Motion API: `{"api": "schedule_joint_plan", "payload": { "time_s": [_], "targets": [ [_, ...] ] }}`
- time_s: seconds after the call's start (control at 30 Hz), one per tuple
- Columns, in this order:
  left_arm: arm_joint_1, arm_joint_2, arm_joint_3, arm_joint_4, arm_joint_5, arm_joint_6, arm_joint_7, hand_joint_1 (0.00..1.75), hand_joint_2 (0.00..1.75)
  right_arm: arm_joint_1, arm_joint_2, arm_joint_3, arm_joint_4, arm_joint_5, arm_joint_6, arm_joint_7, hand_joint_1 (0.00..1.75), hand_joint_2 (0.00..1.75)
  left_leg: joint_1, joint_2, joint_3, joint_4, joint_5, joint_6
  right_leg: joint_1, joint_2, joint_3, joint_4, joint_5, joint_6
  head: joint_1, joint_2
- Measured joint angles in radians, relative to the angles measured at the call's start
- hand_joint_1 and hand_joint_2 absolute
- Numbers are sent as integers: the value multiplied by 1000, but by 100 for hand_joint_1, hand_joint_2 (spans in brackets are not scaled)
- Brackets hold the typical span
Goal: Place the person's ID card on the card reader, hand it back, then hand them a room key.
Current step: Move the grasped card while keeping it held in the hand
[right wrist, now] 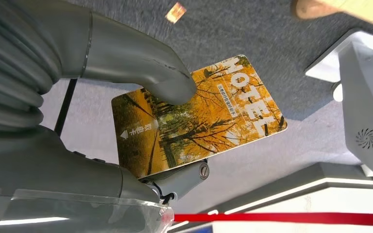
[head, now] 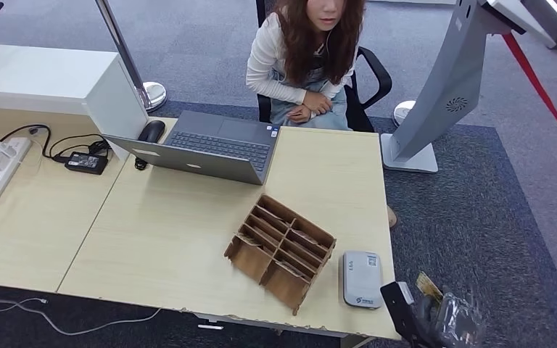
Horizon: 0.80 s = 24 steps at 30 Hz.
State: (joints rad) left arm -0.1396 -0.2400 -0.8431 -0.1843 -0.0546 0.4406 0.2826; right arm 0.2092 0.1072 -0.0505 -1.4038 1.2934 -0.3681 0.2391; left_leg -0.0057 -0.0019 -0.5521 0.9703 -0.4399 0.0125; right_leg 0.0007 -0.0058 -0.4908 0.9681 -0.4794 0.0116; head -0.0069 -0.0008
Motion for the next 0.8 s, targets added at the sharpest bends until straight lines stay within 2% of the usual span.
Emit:
{"api": "schedule_joint_plan", "payload": {
  "time_s": [0.37,0.8],
  "targets": [
    [-8,3,-54,0,21,-8,-6,0,0,-43,6,93,28,-128,17,-28,175,175,0,0,0,0,0,0,0,0,0,0,0,0,0,0],
    [-17,4,-102,6,38,-20,-5,0,0,-75,-8,192,48,-205,12,-29,175,175,0,0,0,0,0,0,0,0,0,0,0,0,0,0]
  ]
}}
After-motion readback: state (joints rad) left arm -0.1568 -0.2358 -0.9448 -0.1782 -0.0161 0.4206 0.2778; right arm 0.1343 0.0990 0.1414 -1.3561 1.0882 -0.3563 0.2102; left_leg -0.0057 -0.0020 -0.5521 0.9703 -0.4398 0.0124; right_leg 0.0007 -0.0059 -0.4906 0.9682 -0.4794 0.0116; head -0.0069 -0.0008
